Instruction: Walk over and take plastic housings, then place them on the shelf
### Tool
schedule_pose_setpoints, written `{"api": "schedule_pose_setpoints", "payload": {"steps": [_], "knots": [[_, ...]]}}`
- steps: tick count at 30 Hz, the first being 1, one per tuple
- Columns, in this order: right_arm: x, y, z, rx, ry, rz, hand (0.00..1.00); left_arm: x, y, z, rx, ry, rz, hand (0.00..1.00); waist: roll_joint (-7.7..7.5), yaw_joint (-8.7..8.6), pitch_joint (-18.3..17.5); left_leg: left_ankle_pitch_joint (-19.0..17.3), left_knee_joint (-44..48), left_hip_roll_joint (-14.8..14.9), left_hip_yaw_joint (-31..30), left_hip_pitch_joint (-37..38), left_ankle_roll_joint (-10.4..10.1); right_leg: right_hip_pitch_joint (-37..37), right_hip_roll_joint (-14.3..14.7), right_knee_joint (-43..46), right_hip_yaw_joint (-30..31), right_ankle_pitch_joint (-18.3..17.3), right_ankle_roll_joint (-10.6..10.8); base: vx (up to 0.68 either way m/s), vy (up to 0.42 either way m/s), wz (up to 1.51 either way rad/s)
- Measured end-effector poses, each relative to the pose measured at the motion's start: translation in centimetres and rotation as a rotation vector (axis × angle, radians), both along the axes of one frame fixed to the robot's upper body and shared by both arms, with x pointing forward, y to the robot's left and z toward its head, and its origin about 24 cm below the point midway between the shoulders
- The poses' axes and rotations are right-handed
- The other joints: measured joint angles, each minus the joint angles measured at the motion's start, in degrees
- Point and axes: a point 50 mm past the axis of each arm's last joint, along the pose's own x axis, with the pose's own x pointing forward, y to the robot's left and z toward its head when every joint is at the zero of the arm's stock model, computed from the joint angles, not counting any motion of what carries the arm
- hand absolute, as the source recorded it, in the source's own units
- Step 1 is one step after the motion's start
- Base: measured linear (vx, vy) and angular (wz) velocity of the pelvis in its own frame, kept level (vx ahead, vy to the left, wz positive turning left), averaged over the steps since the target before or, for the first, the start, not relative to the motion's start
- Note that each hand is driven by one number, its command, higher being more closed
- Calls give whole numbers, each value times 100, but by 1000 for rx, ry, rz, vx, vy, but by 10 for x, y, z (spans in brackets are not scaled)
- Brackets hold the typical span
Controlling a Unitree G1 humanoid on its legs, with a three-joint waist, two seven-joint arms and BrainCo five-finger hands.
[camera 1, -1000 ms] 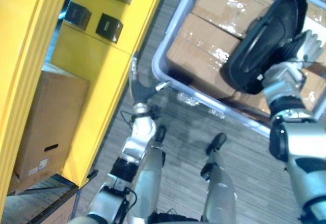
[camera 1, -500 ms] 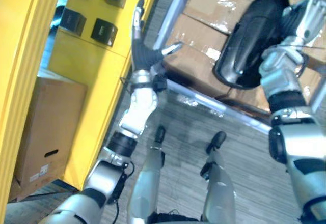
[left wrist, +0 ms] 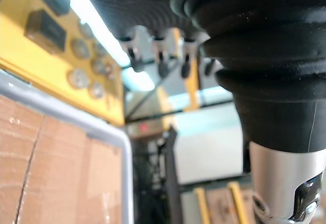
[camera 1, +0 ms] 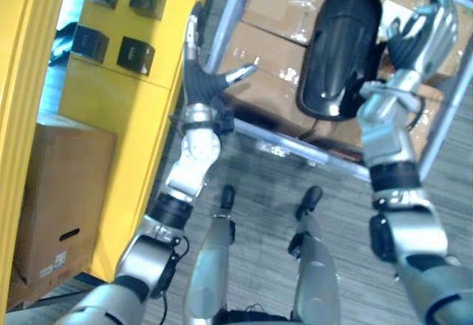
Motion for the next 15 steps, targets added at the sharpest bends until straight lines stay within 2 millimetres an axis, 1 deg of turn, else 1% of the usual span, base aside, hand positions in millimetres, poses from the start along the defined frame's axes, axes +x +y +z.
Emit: {"api": "schedule_pose_setpoints", "payload": {"steps": [1,2,5,7,9,12,15], "knots": [[-1,3,-8,40,7,14,0,-1,1,-1,-14,1,5,0,0,-20,0,0,-17,9,19,13,0,-2,6,-3,15,0,0,-18,7,-12],[-3,7,-23,127,19,35,0,-1,1,-1,-40,4,15,0,-6,-35,3,1,-82,25,69,55,-1,-12,13,-15,52,2,-4,-16,4,-13],[-5,17,-46,298,24,103,0,-2,0,-6,-62,19,24,0,-10,-75,5,4,-160,61,142,115,-5,-11,46,-78,120,23,-25,-16,9,-14],[-6,19,-51,373,8,131,0,-3,-2,-7,-70,26,20,0,-15,-76,5,10,-176,92,142,115,-15,-11,79,-99,120,37,-37,-9,11,-4],[-4,20,-55,423,1,154,0,-3,-1,-11,-75,40,24,0,-76,-70,-7,34,-279,103,155,178,-43,-2,92,-113,139,38,-39,-4,11,-6],[0,19,-61,499,12,165,0,-2,3,-16,-95,67,45,0,-252,-62,-10,49,-355,119,200,247,-56,14,107,-138,204,38,-39,-7,19,-7],[2,14,-60,535,7,157,0,-2,3,-17,-95,74,45,0,-276,-59,-11,51,-356,113,184,249,-54,32,105,-145,202,38,-39,-16,22,2]]}}
